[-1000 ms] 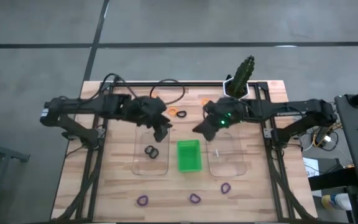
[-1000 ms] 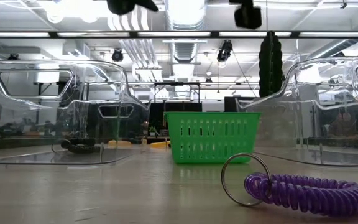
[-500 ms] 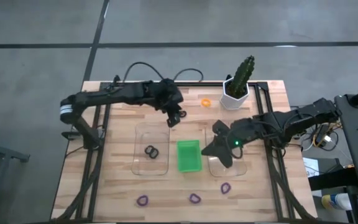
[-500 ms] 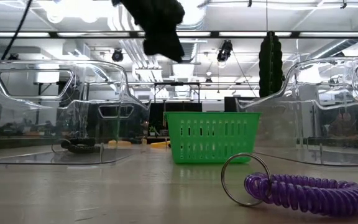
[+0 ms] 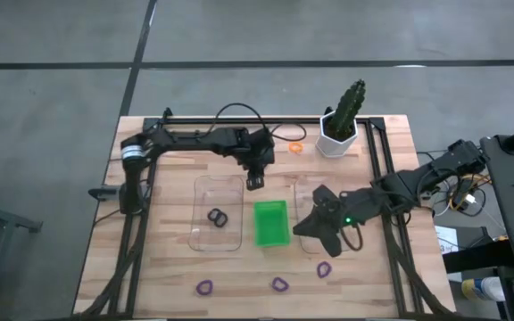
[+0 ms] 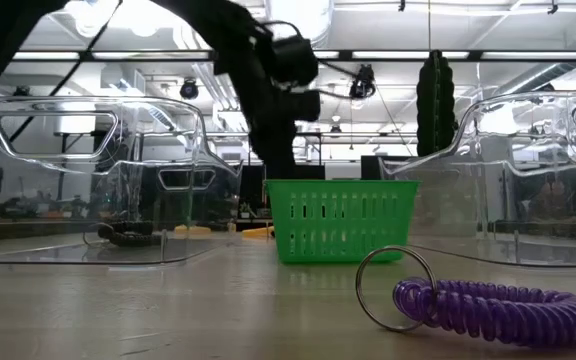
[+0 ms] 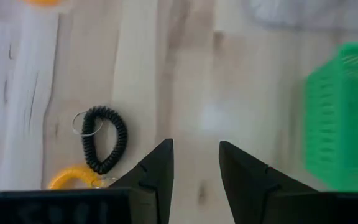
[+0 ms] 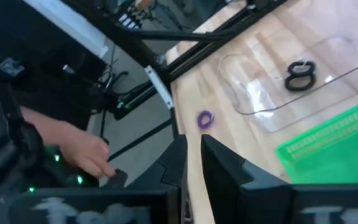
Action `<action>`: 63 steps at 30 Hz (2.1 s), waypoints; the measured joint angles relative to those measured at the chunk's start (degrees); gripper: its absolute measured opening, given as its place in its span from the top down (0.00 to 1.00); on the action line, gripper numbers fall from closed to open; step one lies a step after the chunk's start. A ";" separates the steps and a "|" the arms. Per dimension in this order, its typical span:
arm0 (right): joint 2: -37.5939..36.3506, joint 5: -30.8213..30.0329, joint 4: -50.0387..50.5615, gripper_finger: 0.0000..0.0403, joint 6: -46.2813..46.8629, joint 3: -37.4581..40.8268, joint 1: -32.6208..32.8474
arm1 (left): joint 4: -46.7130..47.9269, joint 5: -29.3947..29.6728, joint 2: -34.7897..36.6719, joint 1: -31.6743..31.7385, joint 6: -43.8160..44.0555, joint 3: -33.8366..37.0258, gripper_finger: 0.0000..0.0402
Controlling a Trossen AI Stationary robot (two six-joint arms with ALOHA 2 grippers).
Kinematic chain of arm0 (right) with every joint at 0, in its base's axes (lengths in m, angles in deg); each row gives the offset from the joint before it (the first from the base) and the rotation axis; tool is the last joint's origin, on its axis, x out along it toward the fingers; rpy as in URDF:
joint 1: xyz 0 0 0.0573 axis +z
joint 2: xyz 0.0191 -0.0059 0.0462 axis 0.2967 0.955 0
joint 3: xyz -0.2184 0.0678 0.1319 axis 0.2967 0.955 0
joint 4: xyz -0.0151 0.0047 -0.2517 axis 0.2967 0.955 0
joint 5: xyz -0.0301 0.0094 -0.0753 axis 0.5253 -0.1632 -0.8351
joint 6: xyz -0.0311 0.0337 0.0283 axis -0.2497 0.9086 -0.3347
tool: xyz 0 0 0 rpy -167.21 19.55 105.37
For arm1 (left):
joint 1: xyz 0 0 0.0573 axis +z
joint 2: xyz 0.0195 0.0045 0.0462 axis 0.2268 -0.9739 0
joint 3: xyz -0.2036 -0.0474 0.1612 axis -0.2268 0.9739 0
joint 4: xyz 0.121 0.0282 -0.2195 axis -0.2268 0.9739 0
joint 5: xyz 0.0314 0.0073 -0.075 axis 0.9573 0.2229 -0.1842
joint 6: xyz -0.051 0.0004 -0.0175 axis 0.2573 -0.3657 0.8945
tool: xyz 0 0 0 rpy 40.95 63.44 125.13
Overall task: Sort spring keychains
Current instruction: Put the black spring keychain into the left transparent bin
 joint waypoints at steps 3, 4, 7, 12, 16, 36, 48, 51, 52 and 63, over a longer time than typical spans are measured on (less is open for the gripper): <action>-0.02 -1.25 0.05 0.89 -0.01 0.00 0.42 | -0.12 0.47 -2.66 0.78 -1.06 -0.25 0.70; -0.02 -1.24 0.05 0.89 -0.01 0.00 0.42 | -0.32 0.82 -3.43 1.00 -1.58 -0.25 0.70; -0.04 -1.23 0.06 0.89 -0.17 0.00 0.42 | -0.74 3.25 -5.27 1.49 -2.68 -0.25 0.70; -0.07 -1.23 0.30 0.89 -0.91 0.00 0.40 | -2.21 5.70 -6.59 2.38 -4.54 -0.27 0.70; -0.07 -1.23 0.35 0.89 -1.50 0.02 0.38 | -3.58 6.11 -7.38 2.97 -5.19 -0.27 0.70; -0.07 -2.66 0.09 0.89 -1.59 0.02 0.38 | -4.69 5.32 -10.12 4.31 -4.30 -0.25 0.71; -0.07 -2.70 -0.52 0.89 -1.20 0.04 0.38 | -3.55 0.89 -11.12 5.25 0.12 -1.15 0.96; -0.07 -2.74 -0.52 0.89 -1.09 0.04 0.38 | -2.79 0.09 -11.32 5.23 0.28 -2.26 0.98; -0.07 -2.76 -0.52 0.89 -1.08 0.04 0.38 | -2.17 -0.08 -11.40 5.23 0.61 -2.80 0.98; -0.07 -3.11 -0.47 0.89 -1.35 0.04 0.38 | 11.18 -1.12 -8.56 4.77 1.89 -15.10 1.00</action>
